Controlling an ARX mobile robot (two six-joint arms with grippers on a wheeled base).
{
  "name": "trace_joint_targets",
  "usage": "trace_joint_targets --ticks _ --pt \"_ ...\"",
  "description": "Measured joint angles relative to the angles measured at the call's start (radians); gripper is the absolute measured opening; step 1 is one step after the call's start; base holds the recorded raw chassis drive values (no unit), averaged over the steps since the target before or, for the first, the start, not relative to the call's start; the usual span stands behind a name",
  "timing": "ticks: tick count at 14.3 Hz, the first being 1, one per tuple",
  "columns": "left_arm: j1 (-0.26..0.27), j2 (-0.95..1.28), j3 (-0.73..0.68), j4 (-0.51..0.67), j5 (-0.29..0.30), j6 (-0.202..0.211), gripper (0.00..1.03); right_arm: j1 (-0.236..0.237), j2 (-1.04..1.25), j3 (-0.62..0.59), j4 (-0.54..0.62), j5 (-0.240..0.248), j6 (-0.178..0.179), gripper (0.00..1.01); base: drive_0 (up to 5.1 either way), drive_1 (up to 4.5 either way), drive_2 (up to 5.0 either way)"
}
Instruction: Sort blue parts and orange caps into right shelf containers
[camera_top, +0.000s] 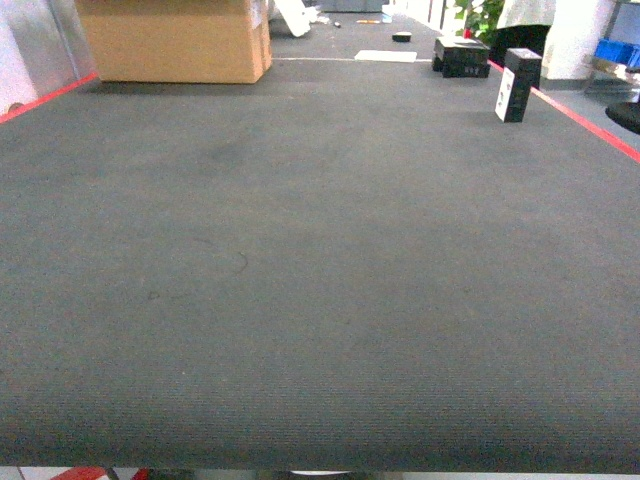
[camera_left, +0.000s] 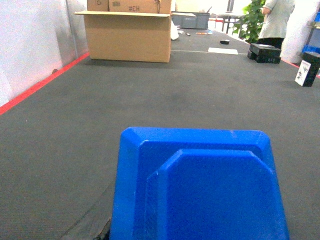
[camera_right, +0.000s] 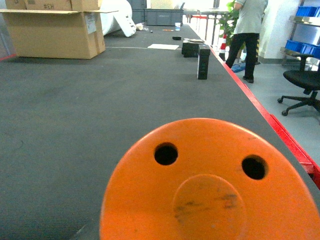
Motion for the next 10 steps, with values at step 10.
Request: trace_joint_targets --ticks 10 --pt "0.000 -0.190 -0.042 -0.149 0.000 0.000 0.43 0.000 -0.050 -0.044 0.005 0.000 -0.001 0.44 0.0 0.00 0.0"
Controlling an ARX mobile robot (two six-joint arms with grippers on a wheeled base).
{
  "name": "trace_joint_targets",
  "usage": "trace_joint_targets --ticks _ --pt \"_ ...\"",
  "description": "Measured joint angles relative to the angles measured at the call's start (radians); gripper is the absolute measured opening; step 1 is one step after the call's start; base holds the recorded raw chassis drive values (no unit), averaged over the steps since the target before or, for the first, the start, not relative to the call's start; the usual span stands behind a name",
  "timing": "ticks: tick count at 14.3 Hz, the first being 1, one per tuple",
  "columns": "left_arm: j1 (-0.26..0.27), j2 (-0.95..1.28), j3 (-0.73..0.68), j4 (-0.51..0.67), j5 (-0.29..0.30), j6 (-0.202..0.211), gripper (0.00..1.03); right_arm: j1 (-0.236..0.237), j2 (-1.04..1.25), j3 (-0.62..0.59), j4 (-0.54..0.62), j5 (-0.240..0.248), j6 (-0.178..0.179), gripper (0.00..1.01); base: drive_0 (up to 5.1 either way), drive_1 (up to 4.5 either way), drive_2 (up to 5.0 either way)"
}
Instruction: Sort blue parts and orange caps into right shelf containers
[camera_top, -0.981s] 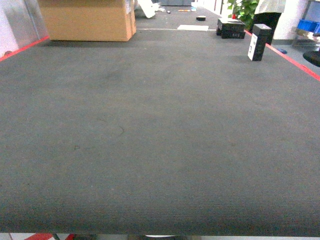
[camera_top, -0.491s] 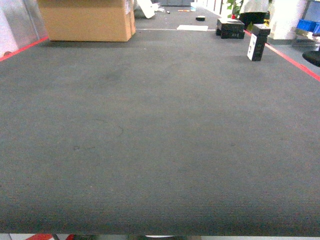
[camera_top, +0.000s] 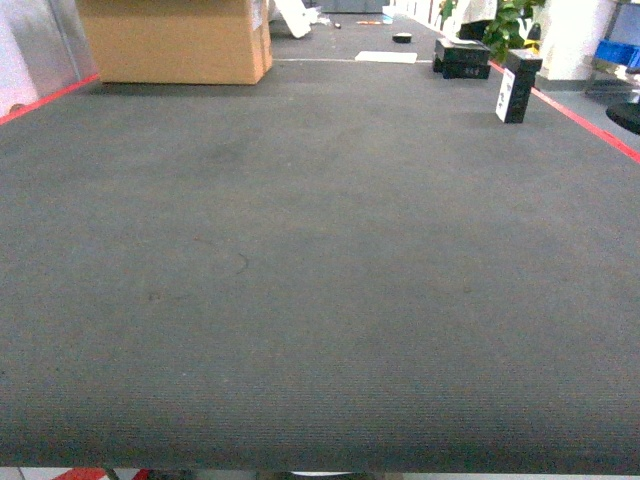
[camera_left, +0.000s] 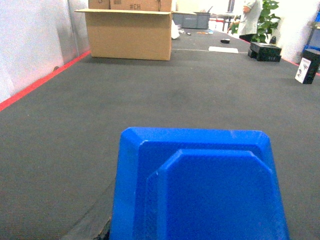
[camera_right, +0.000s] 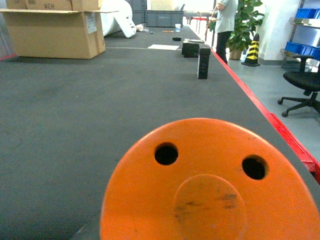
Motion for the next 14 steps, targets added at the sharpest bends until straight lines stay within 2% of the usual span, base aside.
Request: trace_joint_targets --ticks 4,14 --pt "0.000 0.000 0.000 0.000 0.000 0.000 0.43 0.000 0.000 0.000 0.000 0.000 0.000 0.44 0.0 0.00 0.0" --pt "0.002 0.000 0.000 0.000 0.000 0.000 0.43 0.000 0.000 0.000 0.000 0.000 0.000 0.44 -1.7 -1.70 -1.7"
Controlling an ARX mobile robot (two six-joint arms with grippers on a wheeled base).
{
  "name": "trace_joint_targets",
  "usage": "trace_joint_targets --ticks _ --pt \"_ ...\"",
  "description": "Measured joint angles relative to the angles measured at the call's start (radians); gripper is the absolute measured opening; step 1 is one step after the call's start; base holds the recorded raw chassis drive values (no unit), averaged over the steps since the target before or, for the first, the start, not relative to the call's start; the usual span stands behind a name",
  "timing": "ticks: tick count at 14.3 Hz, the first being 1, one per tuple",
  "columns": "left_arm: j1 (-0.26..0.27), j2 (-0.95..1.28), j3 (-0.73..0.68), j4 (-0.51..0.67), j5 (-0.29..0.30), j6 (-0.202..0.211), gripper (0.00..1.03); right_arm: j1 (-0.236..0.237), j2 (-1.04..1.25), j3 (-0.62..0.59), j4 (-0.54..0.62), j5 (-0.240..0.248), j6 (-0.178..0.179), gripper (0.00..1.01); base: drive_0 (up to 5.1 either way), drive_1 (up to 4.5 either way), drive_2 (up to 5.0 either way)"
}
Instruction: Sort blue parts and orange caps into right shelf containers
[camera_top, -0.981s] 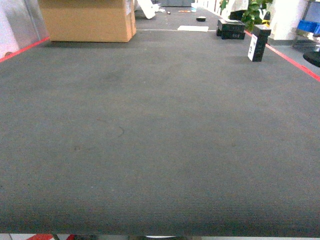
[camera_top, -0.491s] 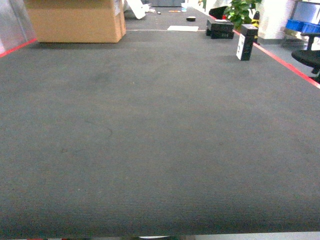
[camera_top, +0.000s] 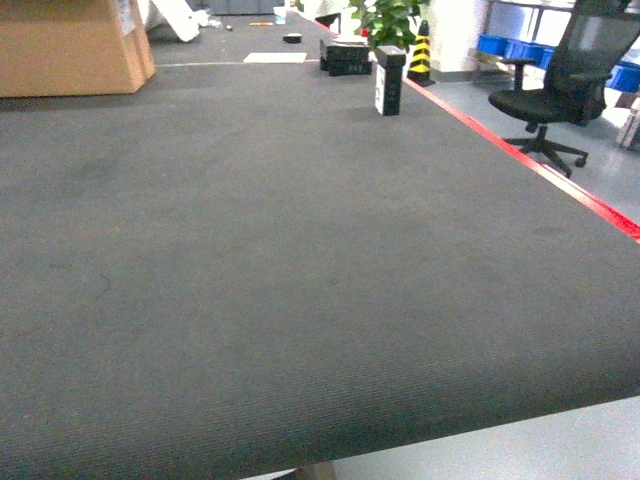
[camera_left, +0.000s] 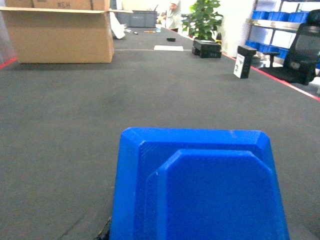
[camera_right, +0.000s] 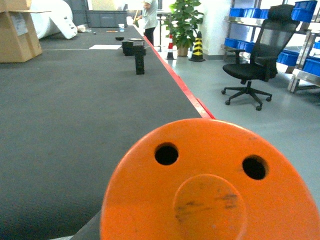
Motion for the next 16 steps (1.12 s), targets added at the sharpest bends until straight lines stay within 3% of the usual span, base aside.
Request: trace_joint_targets --ticks 16 --pt "0.000 0.000 0.000 0.000 0.000 0.000 0.43 0.000 0.000 0.000 0.000 0.000 0.000 0.44 -1.5 -1.54 -1.5"
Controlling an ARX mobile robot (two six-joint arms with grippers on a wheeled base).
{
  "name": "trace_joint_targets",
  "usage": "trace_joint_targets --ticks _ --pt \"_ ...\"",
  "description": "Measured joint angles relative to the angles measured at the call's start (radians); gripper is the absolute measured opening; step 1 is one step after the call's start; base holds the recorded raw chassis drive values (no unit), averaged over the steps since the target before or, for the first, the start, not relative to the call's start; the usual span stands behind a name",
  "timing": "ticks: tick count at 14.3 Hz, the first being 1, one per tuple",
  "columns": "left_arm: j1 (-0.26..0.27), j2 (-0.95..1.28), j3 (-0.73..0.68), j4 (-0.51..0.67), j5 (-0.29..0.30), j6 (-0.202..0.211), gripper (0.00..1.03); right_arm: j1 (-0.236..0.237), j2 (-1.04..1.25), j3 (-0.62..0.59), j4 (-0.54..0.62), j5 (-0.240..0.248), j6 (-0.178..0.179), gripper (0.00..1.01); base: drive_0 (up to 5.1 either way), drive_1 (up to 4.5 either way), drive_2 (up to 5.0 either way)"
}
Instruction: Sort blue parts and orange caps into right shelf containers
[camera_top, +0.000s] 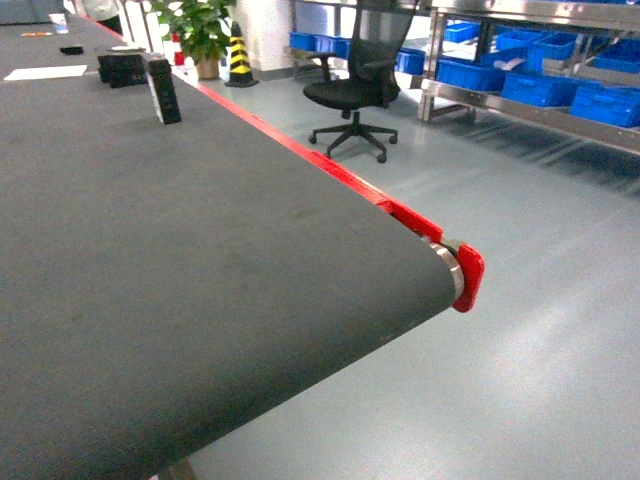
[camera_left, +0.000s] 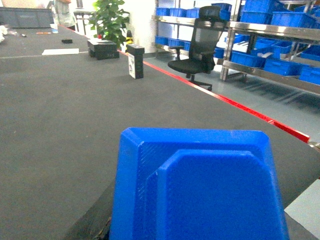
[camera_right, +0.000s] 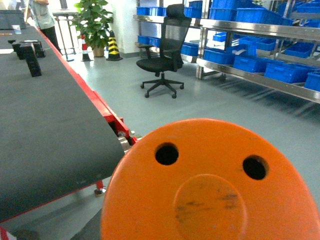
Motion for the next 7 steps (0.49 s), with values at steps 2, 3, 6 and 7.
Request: trace_joint_targets --ticks 2,3,6,7 --pt "0.000 0.000 0.000 0.000 0.000 0.000 0.43 0.000 0.000 0.000 0.000 0.000 0.000 0.44 -1.5 -1.52 -1.5" --pt "0.000 0.000 0.000 0.000 0.000 0.000 0.43 0.000 0.000 0.000 0.000 0.000 0.000 0.44 -1.5 -1.52 -1.5" --pt "0.000 0.000 0.000 0.000 0.000 0.000 0.43 0.000 0.000 0.000 0.000 0.000 0.000 0.44 -1.6 -1.57 -1.6" --pt "0.000 0.000 0.000 0.000 0.000 0.000 0.43 0.000 0.000 0.000 0.000 0.000 0.000 0.44 -1.7 -1.66 -1.7"
